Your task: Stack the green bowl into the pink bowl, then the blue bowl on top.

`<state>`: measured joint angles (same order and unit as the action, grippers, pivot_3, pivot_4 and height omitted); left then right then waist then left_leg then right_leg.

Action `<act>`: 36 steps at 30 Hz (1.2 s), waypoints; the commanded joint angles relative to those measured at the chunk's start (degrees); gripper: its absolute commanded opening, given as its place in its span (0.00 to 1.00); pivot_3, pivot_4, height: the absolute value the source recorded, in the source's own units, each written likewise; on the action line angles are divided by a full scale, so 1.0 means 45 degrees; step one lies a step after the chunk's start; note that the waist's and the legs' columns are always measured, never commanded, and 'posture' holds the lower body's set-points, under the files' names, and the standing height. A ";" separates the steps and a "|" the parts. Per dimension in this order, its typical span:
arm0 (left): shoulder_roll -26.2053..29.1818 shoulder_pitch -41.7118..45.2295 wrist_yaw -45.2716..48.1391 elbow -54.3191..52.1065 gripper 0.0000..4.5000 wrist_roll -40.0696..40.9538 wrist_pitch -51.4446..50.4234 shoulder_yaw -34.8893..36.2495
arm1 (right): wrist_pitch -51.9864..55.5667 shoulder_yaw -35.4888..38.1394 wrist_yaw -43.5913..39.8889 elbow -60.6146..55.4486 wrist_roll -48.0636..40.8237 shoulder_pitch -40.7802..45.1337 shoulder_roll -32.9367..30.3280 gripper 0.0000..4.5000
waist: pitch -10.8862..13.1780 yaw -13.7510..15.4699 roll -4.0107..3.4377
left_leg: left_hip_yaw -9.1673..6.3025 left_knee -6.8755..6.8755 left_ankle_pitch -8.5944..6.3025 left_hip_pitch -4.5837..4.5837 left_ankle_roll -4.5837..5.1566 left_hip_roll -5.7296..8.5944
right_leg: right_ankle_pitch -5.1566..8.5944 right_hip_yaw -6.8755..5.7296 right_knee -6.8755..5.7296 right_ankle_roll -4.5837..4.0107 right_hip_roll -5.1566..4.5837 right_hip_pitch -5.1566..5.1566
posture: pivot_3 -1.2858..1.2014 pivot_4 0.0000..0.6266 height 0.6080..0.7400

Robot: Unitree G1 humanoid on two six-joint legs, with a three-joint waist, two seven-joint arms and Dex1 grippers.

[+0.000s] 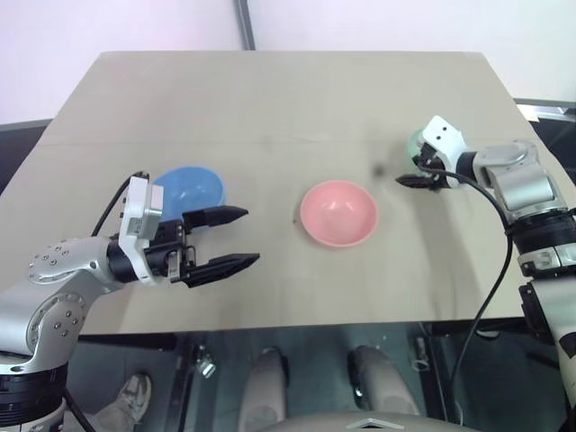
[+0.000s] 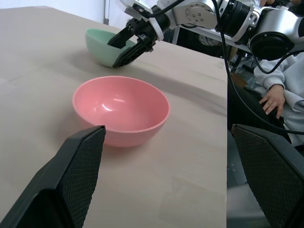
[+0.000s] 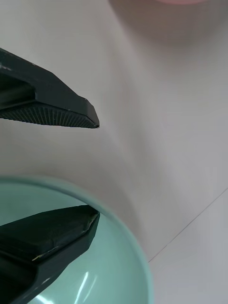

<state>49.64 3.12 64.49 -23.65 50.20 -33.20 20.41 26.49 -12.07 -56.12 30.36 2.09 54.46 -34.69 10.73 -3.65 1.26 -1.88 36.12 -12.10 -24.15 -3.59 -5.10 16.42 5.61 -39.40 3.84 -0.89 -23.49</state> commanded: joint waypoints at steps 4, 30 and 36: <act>0.0005 0.0130 -0.0113 -0.0350 1.00 0.0125 0.0196 0.0301 | -0.1011 0.0216 0.0998 0.1524 0.0512 0.0567 0.0127 0.37 | 0.0001 0.0003 -0.0001 | 0.0002 0.0002 0.0000 -0.0005 0.0000 0.0001 | 0.0000 0.0001 0.0001 0.0000 -0.0002 -0.0002 | 0.52 0.24 1.00; -0.0369 -0.0501 -0.1275 0.0807 1.00 -0.1516 0.1185 0.0847 | 0.2494 -0.0858 -0.0471 -1.2722 -0.3783 -0.3571 0.0356 0.38 | 0.0011 0.0151 -0.0017 | -0.0030 0.0100 0.0002 -0.0035 -0.0002 -0.0002 | 0.0004 -0.0027 -0.0076 0.0003 0.0001 -0.0018 | 0.52 0.24 1.00; -0.0831 -0.0608 -0.3609 0.0127 1.00 -0.2835 0.1488 0.1149 | 0.1852 -0.0437 -0.0062 -1.2176 -0.3553 -0.3129 0.0157 0.84 | 0.0010 0.0254 -0.0016 | -0.0029 0.0094 0.0002 -0.0035 -0.0002 -0.0002 | 0.0004 -0.0022 -0.0079 -0.0001 0.0005 -0.0020 | 0.52 0.24 1.00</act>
<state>46.37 0.78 51.45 -19.98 39.14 -27.56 23.05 35.96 -16.74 -55.88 -23.46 -13.07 39.34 -33.24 10.78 -2.51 1.19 -2.01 36.52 -12.09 -24.32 -3.59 -5.11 16.43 5.51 -39.75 3.83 -0.87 -23.58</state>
